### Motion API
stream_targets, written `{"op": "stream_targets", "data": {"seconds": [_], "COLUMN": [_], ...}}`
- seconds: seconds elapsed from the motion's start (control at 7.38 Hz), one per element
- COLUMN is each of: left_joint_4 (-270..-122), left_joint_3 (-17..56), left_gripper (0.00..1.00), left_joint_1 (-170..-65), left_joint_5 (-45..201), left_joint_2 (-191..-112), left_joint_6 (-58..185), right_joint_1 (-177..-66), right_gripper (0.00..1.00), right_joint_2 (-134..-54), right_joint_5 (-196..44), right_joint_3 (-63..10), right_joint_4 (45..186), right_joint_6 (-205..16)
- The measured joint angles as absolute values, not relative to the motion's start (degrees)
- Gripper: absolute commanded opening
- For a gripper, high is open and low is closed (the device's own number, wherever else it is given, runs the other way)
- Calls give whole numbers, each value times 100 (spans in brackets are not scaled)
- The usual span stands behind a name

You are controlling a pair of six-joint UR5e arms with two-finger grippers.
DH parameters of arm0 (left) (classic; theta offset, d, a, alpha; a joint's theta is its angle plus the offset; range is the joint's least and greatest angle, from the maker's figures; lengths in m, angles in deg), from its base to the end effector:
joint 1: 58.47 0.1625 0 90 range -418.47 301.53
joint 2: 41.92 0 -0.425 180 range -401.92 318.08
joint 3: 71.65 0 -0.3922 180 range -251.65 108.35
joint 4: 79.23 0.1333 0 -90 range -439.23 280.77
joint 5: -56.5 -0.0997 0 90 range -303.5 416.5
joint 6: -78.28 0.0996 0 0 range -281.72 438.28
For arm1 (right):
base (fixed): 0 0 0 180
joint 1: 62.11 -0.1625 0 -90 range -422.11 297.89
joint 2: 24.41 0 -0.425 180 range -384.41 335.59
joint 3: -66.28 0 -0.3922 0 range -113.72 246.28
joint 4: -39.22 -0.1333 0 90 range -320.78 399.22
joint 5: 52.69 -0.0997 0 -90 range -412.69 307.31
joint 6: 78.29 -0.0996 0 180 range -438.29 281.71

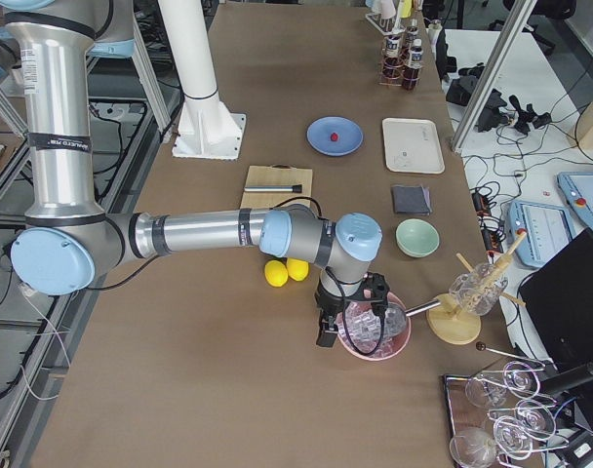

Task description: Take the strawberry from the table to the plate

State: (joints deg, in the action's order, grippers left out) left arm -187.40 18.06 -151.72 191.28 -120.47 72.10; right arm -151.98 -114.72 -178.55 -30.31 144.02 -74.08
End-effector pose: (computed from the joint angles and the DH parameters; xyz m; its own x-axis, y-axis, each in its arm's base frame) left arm -0.0861 -0.4024 0.7179 0.7029 -0.0685 -0.7079 0.1328 0.9905 0.0360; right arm 0.0739 -0.4744 0.6392 0.8083 0.0121 0.5887 0.0617 0.9925 -0.1052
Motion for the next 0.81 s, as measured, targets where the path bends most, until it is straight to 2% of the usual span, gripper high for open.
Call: {"op": "stream_targets", "data": {"seconds": [0.41, 0.81], "left_joint_4": [-18670, -17772], "left_joint_3": [1805, 2146], "left_gripper": [98, 98], "left_joint_1": [-15162, -15098], "left_joint_5": [19371, 19331], "left_joint_2": [-12060, -12225], "left_joint_6": [7205, 7215], "right_joint_1": [-15199, -15201], "right_gripper": [100, 100], "right_joint_2": [-11589, -11599], "right_joint_5": [-17956, -17979], "right_joint_3": [-3008, -3023], "right_joint_4": [14052, 14020], "right_joint_6": [-7448, -7451]}}
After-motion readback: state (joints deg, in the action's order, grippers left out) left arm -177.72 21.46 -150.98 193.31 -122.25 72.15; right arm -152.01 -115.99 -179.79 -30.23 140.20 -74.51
